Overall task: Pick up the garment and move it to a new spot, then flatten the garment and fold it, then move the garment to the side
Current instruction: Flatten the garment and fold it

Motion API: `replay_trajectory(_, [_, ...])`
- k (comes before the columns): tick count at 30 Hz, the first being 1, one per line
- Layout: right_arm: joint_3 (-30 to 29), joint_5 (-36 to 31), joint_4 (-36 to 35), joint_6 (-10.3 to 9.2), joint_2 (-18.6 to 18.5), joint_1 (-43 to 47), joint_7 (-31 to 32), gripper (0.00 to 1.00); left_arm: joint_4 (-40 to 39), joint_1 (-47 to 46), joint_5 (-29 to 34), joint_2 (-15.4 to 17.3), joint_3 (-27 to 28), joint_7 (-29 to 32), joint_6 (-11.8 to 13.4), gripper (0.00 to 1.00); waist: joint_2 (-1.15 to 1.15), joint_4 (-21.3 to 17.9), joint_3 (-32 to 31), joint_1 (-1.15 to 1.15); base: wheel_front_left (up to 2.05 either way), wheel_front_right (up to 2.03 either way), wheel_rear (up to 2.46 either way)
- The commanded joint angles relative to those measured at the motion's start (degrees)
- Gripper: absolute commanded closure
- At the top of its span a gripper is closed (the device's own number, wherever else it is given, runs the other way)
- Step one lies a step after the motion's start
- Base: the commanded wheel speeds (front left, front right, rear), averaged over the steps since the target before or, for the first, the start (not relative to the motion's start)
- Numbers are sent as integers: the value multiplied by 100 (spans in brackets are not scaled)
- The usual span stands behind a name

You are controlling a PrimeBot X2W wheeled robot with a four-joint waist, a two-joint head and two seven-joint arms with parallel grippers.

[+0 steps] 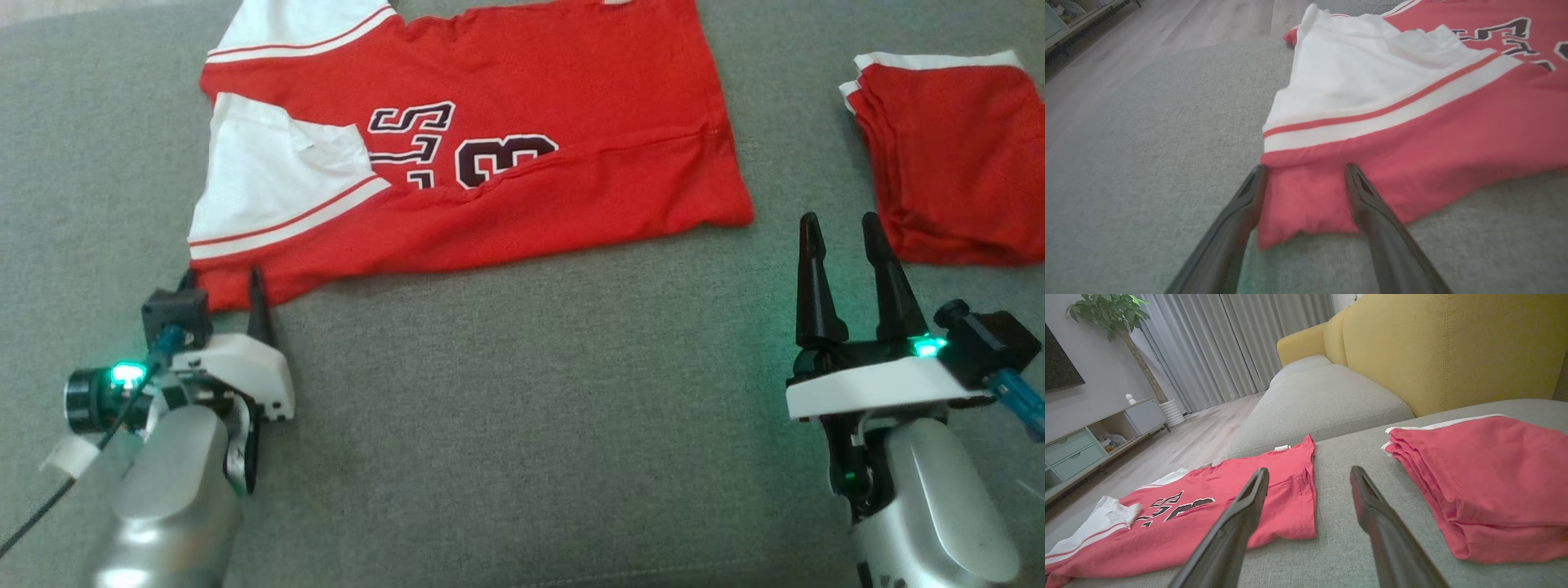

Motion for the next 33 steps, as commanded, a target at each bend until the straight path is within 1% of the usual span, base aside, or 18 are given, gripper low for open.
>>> replay_trajectory(1, [150,39,-211,-4,19,-166,-62,0,37,-221,-8,237,178,21,43,0,0,-25,24,0,0,0,0])
replay_trajectory(6, [219,73,-228,-4,19,-203,-62,0,339,-377,-21,265,154,26,31,0,0,-101,93,0,0,0,0])
replay_trajectory(8, [239,92,-232,-4,19,-207,-62,0,470,-429,-36,281,126,101,-31,0,0,-132,113,0,0,0,0])
replay_trajectory(9, [245,108,-242,-4,19,-204,-62,0,620,-475,-47,282,58,266,-154,0,0,-151,129,0,0,0,0])
replay_trajectory(10, [244,113,-245,-4,19,-200,-62,0,695,-493,-51,280,16,364,-231,27,0,-156,129,0,0,0,0])
replay_trajectory(11, [241,114,-248,-4,19,-194,-62,0,735,-517,-59,281,-14,398,-311,82,0,-156,124,0,0,0,0])
replay_trajectory(12, [231,114,-248,-4,19,-187,-62,0,731,-547,-85,274,-6,335,-353,100,0,-150,115,0,0,0,0])
replay_trajectory(14, [183,103,-230,-4,19,-172,-62,0,734,-581,-99,257,-5,199,-365,100,0,-108,69,0,0,0,0])
replay_trajectory(17, [153,4,-139,-4,19,-173,-62,0,638,-633,-105,209,13,-178,-318,100,0,-8,-13,0,0,0,0])
replay_trajectory(19, [176,-109,52,-4,19,-210,-62,0,496,-678,-92,168,9,-505,-315,100,0,75,-68,0,0,0,0])
replay_trajectory(21, [162,-260,322,-4,19,-320,-16,0,305,-719,-52,126,-40,-731,-366,100,0,166,-108,0,0,0,0])
replay_trajectory(25, [40,-494,901,-4,19,-721,463,0,-135,-750,48,92,-110,-926,-396,100,0,324,-146,0,0,0,0])
replay_trajectory(26, [-1,-591,1063,-4,19,-841,622,0,-235,-742,70,88,-127,-943,-398,100,0,355,-149,0,0,0,0])
replay_trajectory(27, [-1,-591,1063,-4,19,-841,622,0,-235,-742,70,88,-127,-943,-398,100,0,355,-149,0,0,0,0])
replay_trajectory(30, [-153,-827,1540,-4,19,-1223,1005,0,-484,-693,128,61,-193,-967,-399,100,0,447,-143,0,0,0,0])
replay_trajectory(33, [-285,-919,2042,-4,19,-1583,1297,0,-683,-634,173,20,-284,-976,-432,100,0,527,-124,0,0,0,0])
